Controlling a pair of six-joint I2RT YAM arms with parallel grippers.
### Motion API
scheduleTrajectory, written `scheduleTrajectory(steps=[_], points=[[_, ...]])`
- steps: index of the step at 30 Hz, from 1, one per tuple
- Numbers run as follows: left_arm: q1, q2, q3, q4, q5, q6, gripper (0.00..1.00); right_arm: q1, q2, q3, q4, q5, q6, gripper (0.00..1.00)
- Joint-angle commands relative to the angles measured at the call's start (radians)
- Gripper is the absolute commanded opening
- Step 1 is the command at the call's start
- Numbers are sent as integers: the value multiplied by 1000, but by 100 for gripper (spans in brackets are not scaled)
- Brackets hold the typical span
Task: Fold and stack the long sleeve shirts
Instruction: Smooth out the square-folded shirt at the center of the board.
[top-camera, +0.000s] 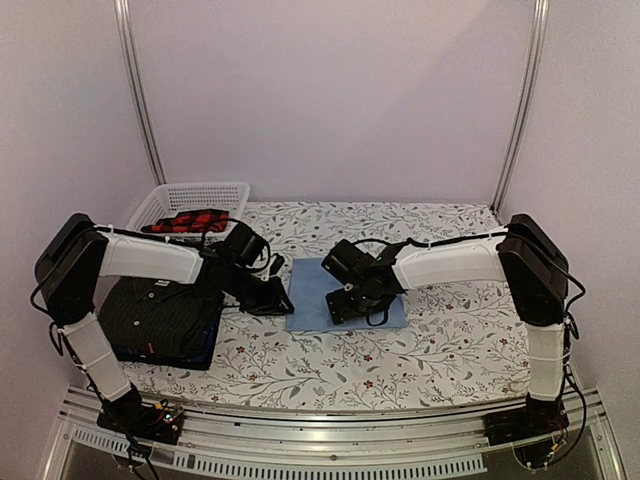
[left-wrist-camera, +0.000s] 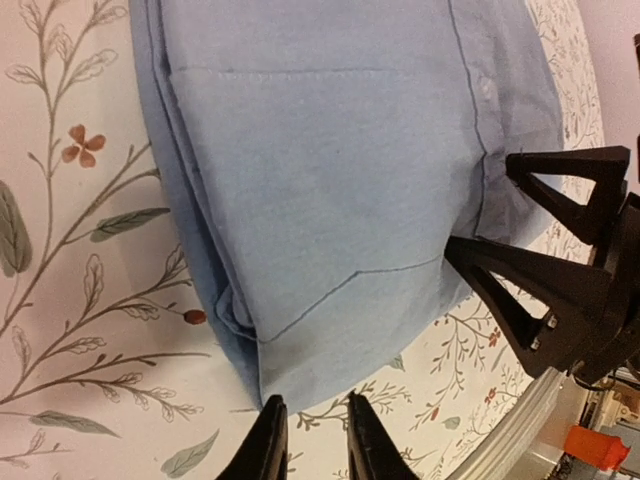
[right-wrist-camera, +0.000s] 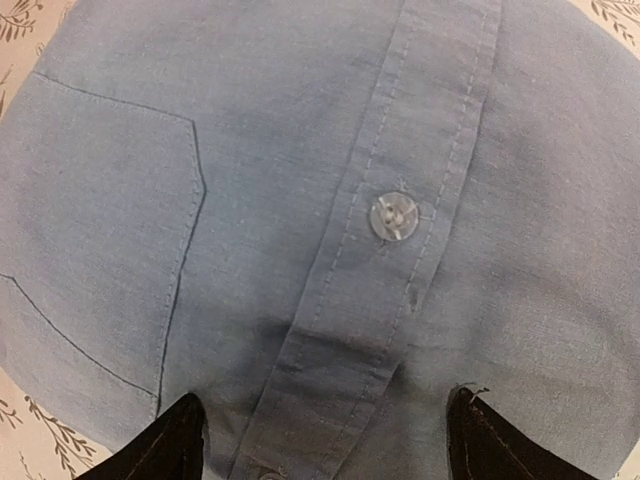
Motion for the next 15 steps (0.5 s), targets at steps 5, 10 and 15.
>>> scheduleTrajectory(steps=[5,10,15], points=[[58,-9,0,25,14,-8,30,-5,-71,57,-63,60,28,83],[92,30,11,58,46,-20,36,-34,-11,84,-65,86,28,83],[106,82,46,65,57,-17,41,-52,58,97,-59,92,16,83]])
